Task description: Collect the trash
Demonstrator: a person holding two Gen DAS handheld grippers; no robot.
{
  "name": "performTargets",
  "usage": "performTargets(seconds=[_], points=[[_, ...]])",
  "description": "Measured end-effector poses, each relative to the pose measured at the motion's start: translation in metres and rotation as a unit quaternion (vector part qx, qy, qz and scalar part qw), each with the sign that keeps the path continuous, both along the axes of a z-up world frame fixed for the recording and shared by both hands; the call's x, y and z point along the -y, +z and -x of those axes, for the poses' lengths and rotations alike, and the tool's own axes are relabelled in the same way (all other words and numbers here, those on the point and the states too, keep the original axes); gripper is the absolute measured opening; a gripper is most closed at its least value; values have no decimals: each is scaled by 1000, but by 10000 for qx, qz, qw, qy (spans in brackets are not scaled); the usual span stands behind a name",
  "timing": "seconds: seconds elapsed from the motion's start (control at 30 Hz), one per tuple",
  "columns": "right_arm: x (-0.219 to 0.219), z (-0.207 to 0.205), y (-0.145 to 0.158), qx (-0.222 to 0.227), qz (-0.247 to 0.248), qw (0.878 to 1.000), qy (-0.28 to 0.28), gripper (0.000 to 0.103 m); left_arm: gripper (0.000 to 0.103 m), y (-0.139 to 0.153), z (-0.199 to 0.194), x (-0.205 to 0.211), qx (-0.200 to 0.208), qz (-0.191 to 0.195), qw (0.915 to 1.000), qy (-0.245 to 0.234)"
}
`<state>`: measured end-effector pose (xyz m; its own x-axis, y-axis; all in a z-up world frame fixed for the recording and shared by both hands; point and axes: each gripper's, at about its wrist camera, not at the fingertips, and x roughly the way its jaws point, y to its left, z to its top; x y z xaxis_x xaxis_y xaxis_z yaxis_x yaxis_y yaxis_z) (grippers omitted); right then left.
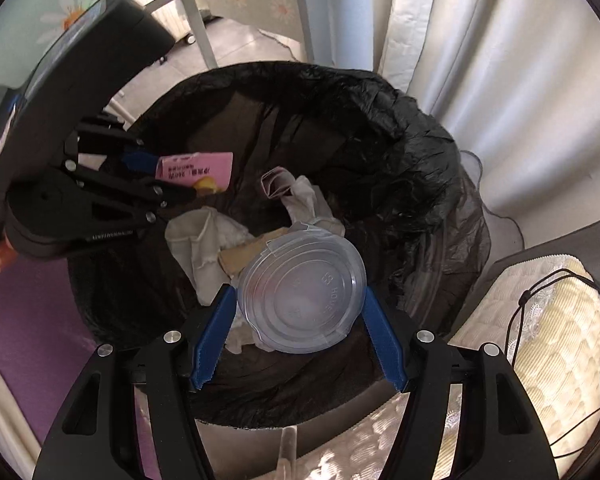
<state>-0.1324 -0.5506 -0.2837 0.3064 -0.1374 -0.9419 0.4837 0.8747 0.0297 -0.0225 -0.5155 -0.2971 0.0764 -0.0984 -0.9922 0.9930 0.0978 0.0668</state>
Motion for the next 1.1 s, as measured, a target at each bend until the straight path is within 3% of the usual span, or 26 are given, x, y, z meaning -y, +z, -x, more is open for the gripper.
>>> performTargets(seconds=[0.1,0.17,0.2,0.23,0.33,0.43,0.63,0.83,1.0,1.1], points=[[-7,-7,-6,-78,322,9993,190,63,40,-4,12,7,211,-21,9989,-426],[-8,-8,-10,-93,290,9992,273,66,75,-1,18,8,164,99,9976,-659],[-11,-8,-10,-101,288,9990,329,71,80,2,18,8,189,189,9971,-709],[-13,-8,-9,-101,291,9988,388,83,85,4,19,7,181,278,9969,-707],[-22,-2,3,48,313,9980,546,86,91,11,16,0,-91,460,9969,-627],[-22,13,23,274,119,9976,618,86,91,25,22,-8,-41,739,9950,-668],[-25,49,81,850,58,9943,639,88,91,93,38,-21,-195,1828,9809,-642],[-35,84,179,1939,434,9760,890,90,97,184,49,-42,-240,3031,9515,-467],[-36,107,261,2994,820,9435,1163,96,97,268,34,-59,-379,3851,9221,75],[-40,102,304,3429,1182,9229,1292,96,97,318,20,-83,-194,4232,9050,389]])
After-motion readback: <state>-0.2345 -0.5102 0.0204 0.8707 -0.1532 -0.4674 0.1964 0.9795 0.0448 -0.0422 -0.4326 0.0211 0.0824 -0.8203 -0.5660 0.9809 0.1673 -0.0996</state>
